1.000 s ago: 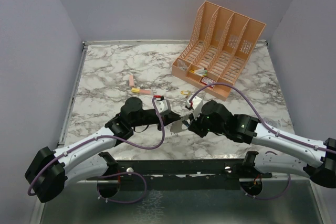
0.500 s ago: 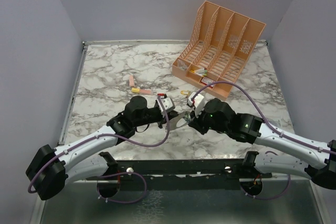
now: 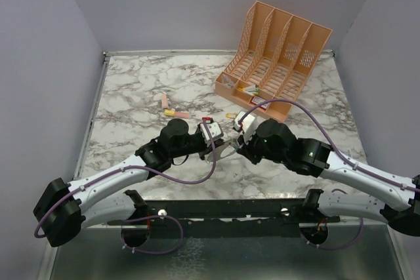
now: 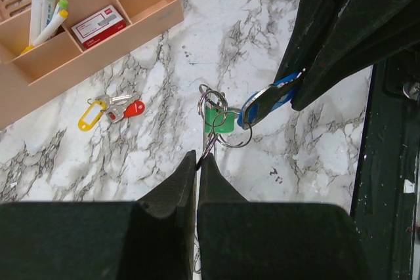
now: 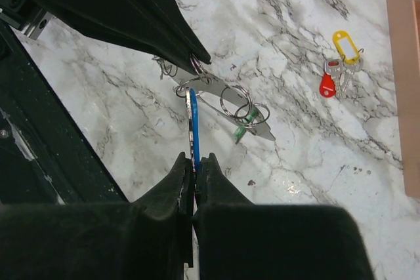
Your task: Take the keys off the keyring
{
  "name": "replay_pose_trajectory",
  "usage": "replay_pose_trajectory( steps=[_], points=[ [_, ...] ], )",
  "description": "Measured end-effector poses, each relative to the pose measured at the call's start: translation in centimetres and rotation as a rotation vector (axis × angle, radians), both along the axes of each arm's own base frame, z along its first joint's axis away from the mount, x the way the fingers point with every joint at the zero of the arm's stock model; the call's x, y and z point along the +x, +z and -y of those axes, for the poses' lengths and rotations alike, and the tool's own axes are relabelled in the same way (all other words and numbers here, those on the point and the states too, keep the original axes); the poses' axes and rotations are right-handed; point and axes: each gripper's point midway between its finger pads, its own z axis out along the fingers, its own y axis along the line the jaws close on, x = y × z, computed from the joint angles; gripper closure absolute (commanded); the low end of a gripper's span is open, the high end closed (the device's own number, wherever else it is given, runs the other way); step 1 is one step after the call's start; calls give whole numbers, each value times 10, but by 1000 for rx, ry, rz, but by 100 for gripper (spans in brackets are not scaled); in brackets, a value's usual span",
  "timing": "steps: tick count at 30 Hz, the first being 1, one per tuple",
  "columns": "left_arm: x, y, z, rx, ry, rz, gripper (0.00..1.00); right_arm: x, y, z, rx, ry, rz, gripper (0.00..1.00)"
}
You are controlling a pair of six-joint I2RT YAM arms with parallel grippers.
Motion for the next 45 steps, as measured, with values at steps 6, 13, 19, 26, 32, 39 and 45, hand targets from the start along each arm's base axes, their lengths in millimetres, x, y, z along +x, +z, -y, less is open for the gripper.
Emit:
replay_pose_trajectory(
  steps=[6, 13, 19, 26, 32, 39, 45],
  points=[
    [0, -4, 1, 34, 25, -5, 100, 4, 1, -2, -51, 45, 34, 99],
    [-3, -9, 0, 64, 44, -11, 100, 3, -2, -3, -114, 114, 59, 100],
    [-4, -5, -1, 59, 49, -4, 100, 7, 9, -5, -135, 157, 114, 99],
    [-5, 0, -2, 25, 81, -44, 100, 13, 17, -7, -195, 218, 172, 99],
    [1, 3, -6, 1, 148, -75, 76, 19, 23, -6, -248, 312, 279, 100],
    [1, 16, -12, -35, 179, -66, 54, 21, 29, 3, -317, 435, 460, 99],
    [-2, 34, -17, -75, 169, -25, 46, 25, 22, 11, -434, 556, 597, 100]
  ],
)
